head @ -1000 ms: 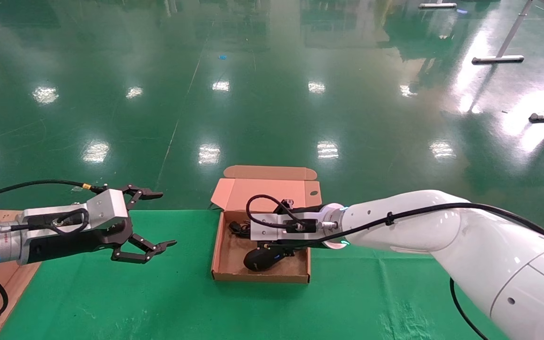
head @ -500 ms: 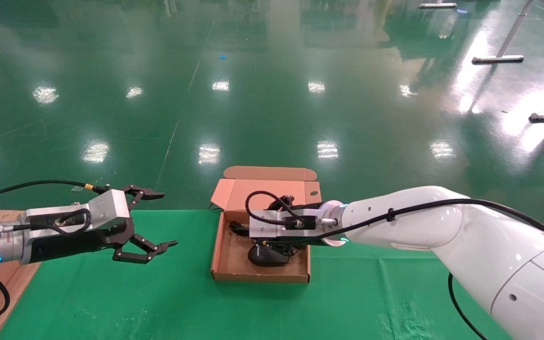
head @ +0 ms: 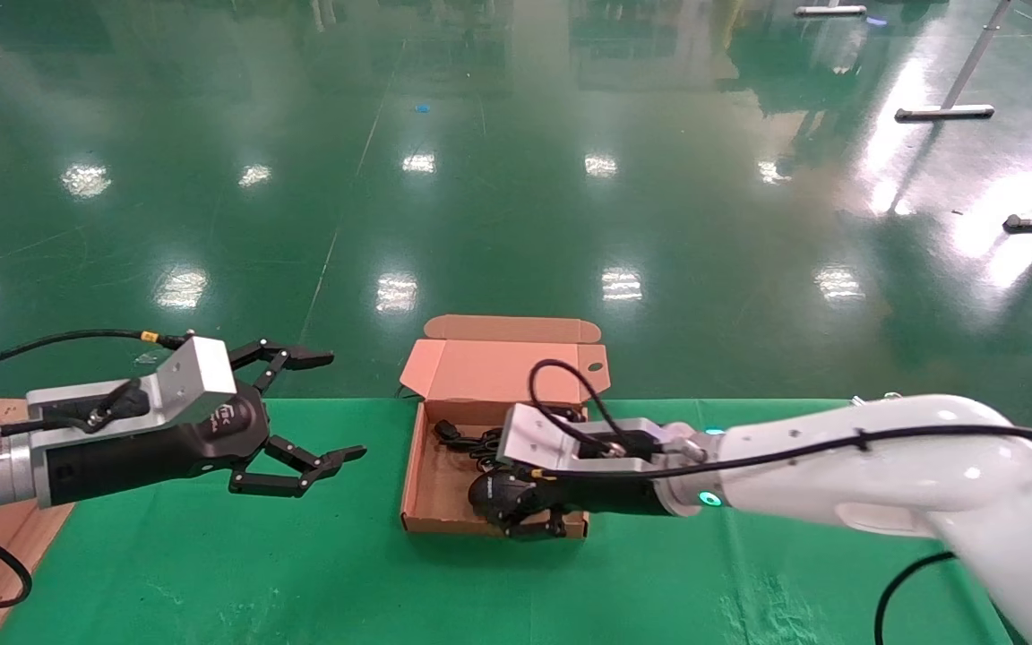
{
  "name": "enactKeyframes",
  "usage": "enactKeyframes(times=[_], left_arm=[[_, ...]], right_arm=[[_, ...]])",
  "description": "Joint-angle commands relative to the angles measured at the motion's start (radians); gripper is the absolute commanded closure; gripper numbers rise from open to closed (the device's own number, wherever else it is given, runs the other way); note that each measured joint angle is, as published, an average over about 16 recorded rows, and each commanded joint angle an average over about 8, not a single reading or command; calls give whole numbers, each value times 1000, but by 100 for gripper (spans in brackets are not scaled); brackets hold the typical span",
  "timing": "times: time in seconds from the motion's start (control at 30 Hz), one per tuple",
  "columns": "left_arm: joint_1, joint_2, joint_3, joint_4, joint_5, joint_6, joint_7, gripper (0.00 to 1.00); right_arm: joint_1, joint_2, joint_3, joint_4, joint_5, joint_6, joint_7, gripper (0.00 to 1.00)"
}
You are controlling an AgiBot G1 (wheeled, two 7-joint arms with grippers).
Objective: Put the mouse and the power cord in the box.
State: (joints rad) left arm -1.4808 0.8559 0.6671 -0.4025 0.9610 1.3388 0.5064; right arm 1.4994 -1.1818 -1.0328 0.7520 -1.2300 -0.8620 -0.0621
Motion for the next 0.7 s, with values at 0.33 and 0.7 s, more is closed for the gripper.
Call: enactKeyframes(times=[0.33,0.7], left_arm=[[97,-58,-93,-211,-55,37,-166,0],[194,-117,-185,-422,-110,75,-332,0]], right_arm=[[-104,139,184,130,122,-155,61,0],[-208,279,368,260,244,-310,122,0]])
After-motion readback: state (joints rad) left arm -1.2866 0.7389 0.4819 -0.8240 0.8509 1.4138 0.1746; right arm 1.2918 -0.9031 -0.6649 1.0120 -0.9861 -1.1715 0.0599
